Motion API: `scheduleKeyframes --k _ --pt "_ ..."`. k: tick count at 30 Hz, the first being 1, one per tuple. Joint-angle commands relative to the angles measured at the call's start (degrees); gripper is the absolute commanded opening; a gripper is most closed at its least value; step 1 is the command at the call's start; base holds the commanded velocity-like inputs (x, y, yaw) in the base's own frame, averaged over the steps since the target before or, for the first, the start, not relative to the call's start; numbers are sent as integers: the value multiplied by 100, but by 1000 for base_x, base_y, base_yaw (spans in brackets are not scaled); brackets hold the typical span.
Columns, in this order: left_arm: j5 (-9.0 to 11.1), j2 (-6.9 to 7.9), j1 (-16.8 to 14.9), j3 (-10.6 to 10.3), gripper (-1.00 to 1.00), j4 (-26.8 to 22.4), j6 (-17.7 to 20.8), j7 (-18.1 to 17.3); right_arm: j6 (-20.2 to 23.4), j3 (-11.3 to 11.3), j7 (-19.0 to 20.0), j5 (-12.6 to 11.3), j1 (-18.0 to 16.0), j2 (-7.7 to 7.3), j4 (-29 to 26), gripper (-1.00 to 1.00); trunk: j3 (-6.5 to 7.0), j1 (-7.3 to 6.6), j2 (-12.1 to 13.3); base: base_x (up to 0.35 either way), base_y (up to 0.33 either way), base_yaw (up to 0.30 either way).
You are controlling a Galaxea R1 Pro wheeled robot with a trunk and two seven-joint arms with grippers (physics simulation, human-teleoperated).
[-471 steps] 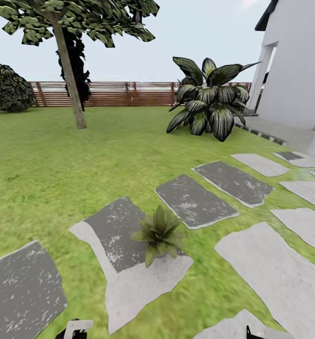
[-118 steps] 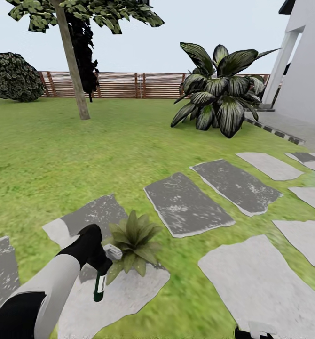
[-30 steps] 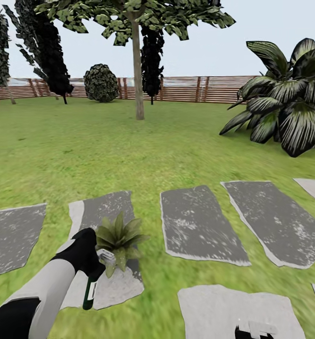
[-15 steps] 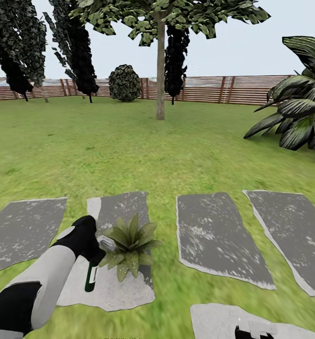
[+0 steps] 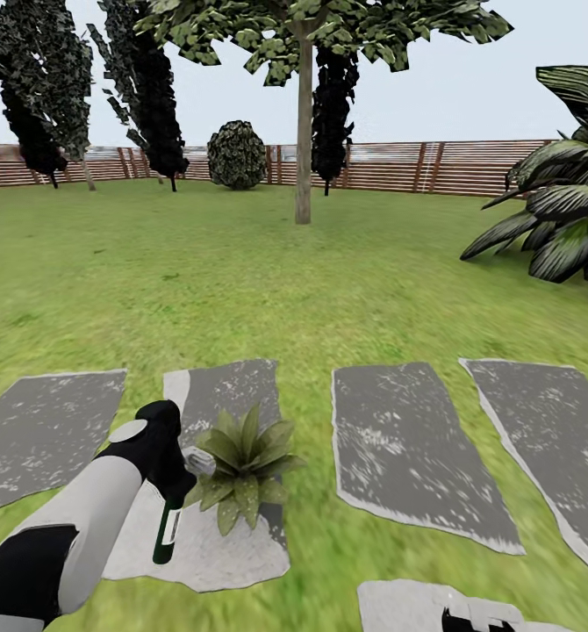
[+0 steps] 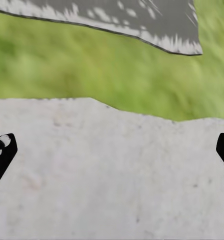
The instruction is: Pick up the pesticide atomizer in the garden and spray insectifuge to fully cover both potted plants in the garden.
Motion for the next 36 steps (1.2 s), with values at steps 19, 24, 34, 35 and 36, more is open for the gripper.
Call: scheduleKeyframes --k 19,24,34,35,36 --pt "-70 -1 15 15 -100 -6 54 -47 -11 -43 -37 52 -4 42 1 100 -5 2 -2 95 -238 197" --pt "-70 -7 16 15 -100 -6 54 -39 -13 -43 -37 52 -4 42 4 100 -5 2 -2 0 -271 266" --pt "-70 -1 15 15 -100 -6 62 -26 -12 -43 -37 52 -4 43 9 100 -5 2 -2 39 -271 23" --pt "-70 -2 15 15 -100 -6 62 -23 -11 -43 -37 52 -4 47 10 100 -5 2 -2 90 -271 0" --pt "-70 -4 16 15 -100 -6 62 -23 -12 -43 -37 53 -4 48 10 100 -5 2 -2 90 -271 0"
